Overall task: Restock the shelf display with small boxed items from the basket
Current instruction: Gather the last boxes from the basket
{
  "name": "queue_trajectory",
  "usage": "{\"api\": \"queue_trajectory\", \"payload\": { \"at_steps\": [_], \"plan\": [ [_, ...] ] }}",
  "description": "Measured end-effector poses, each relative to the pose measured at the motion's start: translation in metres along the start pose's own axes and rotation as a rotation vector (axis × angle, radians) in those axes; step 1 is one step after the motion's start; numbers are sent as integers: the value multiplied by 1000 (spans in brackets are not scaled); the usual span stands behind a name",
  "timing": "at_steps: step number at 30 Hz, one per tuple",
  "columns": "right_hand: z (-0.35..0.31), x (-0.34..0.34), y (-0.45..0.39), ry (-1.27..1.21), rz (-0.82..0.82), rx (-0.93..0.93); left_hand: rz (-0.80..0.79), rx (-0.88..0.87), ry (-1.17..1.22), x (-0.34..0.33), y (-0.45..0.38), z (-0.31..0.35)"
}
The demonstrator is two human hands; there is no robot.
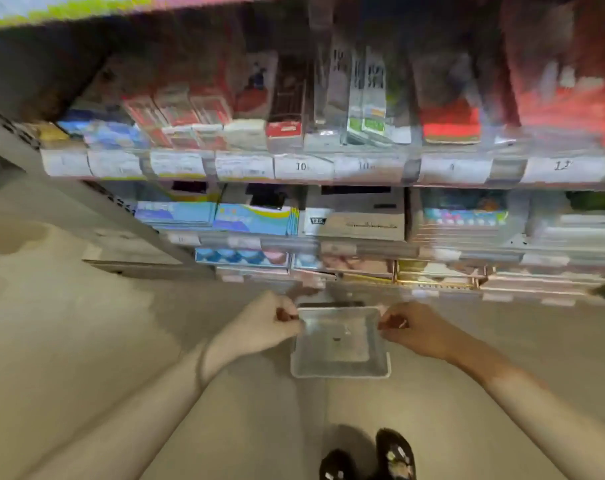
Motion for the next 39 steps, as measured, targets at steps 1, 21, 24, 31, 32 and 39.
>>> {"api": "queue_trajectory", "payload": {
  "at_steps": [1,21,24,31,32,39],
  "plan": [
    [24,-19,-12,24,6,-37,-12,23,-1,-19,-11,-20],
    [300,-364,-199,292,26,-180,-8,66,-382,-360,-198,-322],
    [321,-395,-228,462,19,-160,-68,1,-588,-395,-222,-351],
    [350,-430,-288,657,145,-153,-50,-150,-984,-438,-273,-400],
    [352,-433,-291,650,156,-169,-46,-183,-1028,-441,-276,-405],
    [354,-433,-297,639,173,-139,-9,-158,-869,-450,-285,-423]
  ]
}}
Point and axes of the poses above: each hand's wrist, its own y-axis away from the middle knuckle, its own x-axis out of the back of the hand, z = x × y, the point moved 6 cm from there along -y, towards the middle knuckle, and after that the axes turned 14 degrees about z, right-handed, at the moved point
